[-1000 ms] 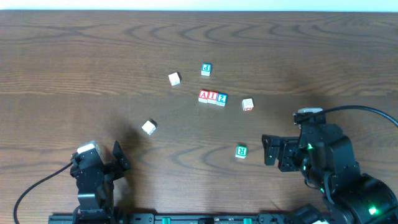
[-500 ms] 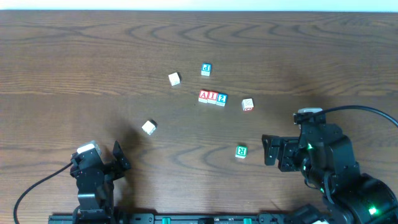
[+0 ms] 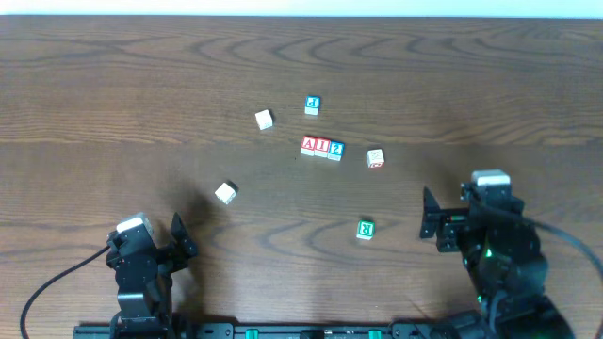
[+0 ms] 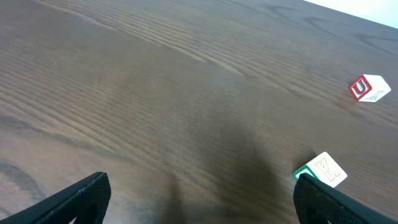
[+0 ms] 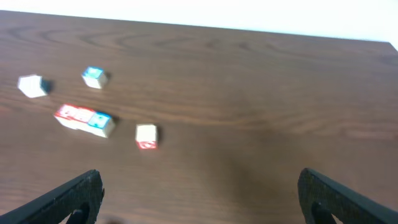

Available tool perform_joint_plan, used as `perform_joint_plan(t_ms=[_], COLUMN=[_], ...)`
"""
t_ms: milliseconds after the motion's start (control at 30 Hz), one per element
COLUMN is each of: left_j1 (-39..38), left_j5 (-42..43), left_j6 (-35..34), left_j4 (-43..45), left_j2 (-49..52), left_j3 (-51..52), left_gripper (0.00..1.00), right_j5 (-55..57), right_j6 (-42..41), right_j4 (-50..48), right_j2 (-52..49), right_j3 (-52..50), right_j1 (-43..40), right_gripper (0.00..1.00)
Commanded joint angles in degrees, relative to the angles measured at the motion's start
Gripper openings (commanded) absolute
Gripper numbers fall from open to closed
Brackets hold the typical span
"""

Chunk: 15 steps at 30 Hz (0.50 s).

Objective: Spell out Ai2

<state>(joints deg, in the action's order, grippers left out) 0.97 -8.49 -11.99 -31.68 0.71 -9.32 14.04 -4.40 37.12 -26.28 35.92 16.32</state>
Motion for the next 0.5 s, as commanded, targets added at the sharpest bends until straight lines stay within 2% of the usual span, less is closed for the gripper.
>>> perform_joint_plan(t_ms=[0,300,467], left_j1=[0.24,0.24,0.24], left_j5=[0.02,0.04,0.02], left_j6=[-0.39,-0.39,-0.39], left_j4=[0.24,0.24,0.24], left_j2=[-0.5,-0.5,-0.5], left_j3=[0.85,0.87,0.85], left_gripper=[0.95,0.95,0.95], right_j5=[0.72,0.52,0.52], right_j6=[2.95,2.75,2.75], right_j4=[-2.25,-3.54,-3.54], right_j2=[4.92,17.44,21.46], right_j3=[-6.67,-21.49,-25.0], right_j1=[-2.84,-6.4,-6.38], right_gripper=[0.99,0.99,0.99])
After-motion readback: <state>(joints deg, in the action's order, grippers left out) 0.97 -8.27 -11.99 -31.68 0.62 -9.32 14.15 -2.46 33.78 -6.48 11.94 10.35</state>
